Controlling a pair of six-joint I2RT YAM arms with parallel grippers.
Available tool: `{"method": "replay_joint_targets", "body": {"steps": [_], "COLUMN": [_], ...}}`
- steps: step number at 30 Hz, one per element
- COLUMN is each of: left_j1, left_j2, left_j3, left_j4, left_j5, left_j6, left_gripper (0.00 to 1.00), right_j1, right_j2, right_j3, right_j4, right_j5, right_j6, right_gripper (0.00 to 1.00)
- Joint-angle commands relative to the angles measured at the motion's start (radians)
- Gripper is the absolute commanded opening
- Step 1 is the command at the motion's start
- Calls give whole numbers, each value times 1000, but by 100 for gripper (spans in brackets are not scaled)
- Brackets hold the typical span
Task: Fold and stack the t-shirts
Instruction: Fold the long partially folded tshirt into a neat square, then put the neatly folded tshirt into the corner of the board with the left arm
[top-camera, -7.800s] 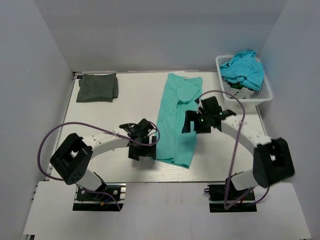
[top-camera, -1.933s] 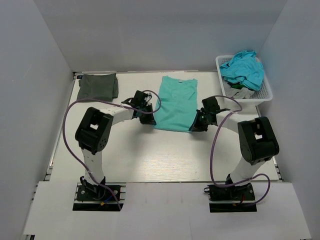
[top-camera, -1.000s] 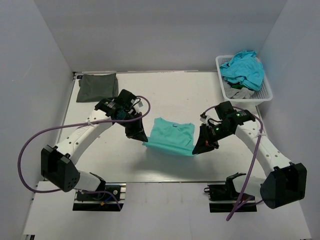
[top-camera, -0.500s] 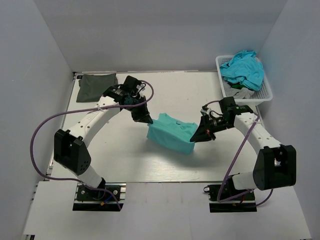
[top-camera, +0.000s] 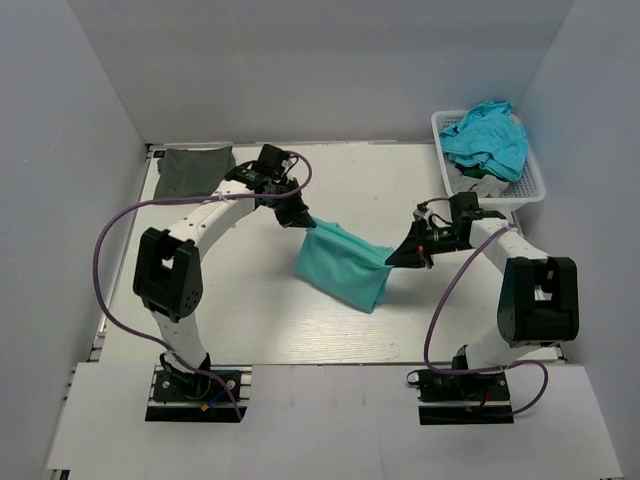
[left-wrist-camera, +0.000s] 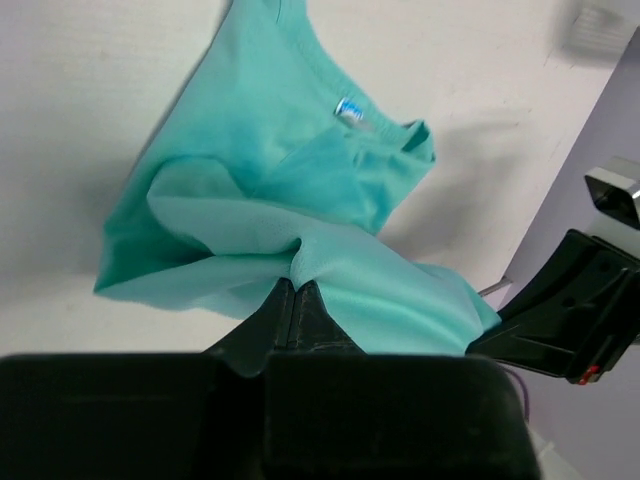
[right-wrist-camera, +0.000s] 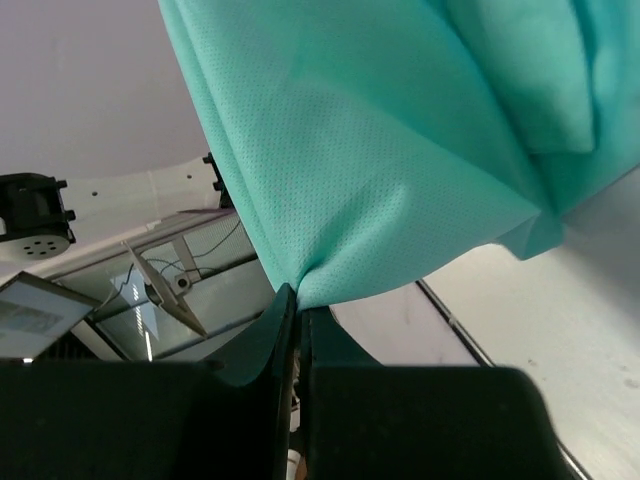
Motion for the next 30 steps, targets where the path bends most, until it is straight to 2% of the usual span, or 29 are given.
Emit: {"method": "replay_joint_targets", "body": {"steps": [1, 5, 10, 11, 12, 14, 15, 16, 17, 22, 27, 30], "left_j1": [19, 19, 19, 19, 19, 19, 19, 19, 19, 19, -2, -22], "left_j2": [46, 118, 201, 218, 235, 293, 308, 324, 336, 355, 307, 307], "left_j3": [87, 153, 226, 245, 284, 332, 378, 400, 423, 521, 404, 369], "left_j4": [93, 93, 136, 136, 136, 104, 94, 82, 70, 22, 106, 152], "left_j5": [9, 9, 0, 0, 0, 0, 0, 0, 0, -23, -11, 70], "left_j6": [-11, -11, -11, -11, 0, 0, 12, 12, 27, 69, 138, 216], "left_gripper": [0, 0, 0, 0, 4, 44, 62, 82, 99, 100, 100, 100], "right_j1": [-29, -49, -54, -84, -86, -95, -95, -98, -100, -98, -81, -67], "right_j2": [32, 87, 113, 115, 128, 151, 173, 180, 188, 179, 95, 46], "right_j3": [37, 51, 71, 80, 92, 131, 141, 175, 190, 244, 204, 172], "right_j4": [81, 77, 168, 183, 183, 196, 199, 212, 208, 186, 163, 173], "right_j5": [-3, 52, 123, 151, 168, 201, 206, 214, 226, 295, 410, 452], "right_j6": [21, 4, 65, 73, 82, 108, 113, 124, 134, 124, 96, 81], "right_gripper": [0, 0, 0, 1, 7, 29, 58, 82, 90, 90, 90, 90]}}
